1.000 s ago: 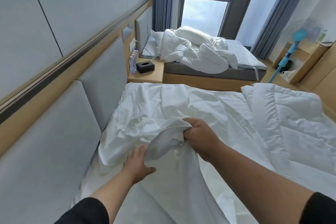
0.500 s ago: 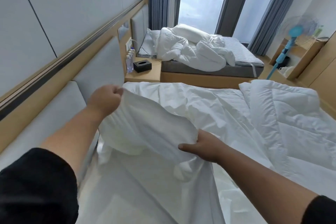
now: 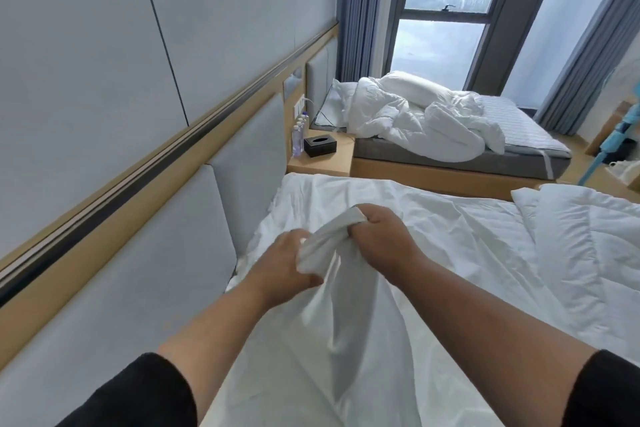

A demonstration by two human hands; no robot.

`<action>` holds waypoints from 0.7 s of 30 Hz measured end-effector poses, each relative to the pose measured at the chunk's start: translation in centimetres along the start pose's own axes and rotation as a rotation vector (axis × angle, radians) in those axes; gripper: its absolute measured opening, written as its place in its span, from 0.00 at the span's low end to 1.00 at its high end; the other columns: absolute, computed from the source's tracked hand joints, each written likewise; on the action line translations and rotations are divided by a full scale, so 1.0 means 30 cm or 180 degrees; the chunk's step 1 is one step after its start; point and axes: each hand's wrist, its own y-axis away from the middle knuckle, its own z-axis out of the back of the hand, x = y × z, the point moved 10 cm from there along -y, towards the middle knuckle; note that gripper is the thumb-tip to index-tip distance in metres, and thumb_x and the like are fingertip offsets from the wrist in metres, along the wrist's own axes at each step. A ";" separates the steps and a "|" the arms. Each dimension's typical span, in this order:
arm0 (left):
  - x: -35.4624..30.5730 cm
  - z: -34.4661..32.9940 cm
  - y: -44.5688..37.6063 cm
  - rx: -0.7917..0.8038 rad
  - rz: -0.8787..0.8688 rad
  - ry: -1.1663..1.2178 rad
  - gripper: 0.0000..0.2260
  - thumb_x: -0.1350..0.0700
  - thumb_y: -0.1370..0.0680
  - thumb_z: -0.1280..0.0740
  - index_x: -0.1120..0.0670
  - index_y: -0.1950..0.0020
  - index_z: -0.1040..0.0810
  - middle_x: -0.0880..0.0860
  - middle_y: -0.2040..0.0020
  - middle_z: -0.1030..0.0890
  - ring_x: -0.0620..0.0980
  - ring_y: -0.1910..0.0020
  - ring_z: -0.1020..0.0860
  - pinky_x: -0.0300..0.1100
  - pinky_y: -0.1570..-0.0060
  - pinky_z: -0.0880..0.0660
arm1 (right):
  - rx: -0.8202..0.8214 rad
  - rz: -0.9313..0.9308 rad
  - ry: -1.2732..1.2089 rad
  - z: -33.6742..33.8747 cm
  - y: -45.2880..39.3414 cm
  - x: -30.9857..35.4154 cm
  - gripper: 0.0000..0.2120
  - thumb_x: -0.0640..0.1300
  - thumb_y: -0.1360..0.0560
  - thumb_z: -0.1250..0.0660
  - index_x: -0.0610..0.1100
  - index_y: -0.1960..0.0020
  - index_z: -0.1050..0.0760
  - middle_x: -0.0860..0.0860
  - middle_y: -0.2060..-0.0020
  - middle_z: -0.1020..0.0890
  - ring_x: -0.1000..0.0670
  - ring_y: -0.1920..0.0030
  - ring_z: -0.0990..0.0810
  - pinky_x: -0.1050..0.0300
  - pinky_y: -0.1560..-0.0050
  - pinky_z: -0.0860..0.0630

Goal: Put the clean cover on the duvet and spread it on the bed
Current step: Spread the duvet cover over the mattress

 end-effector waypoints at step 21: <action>0.277 0.699 0.255 0.0979 0.1410 -0.1980 0.20 0.34 0.28 0.29 0.51 0.62 0.20 0.49 0.61 0.18 0.46 0.59 0.20 0.43 0.59 0.27 | 0.0608 0.0184 0.1582 -0.218 -0.054 -0.157 0.17 0.58 0.21 0.38 0.47 0.60 0.29 0.52 0.63 0.21 0.47 0.58 0.22 0.46 0.52 0.23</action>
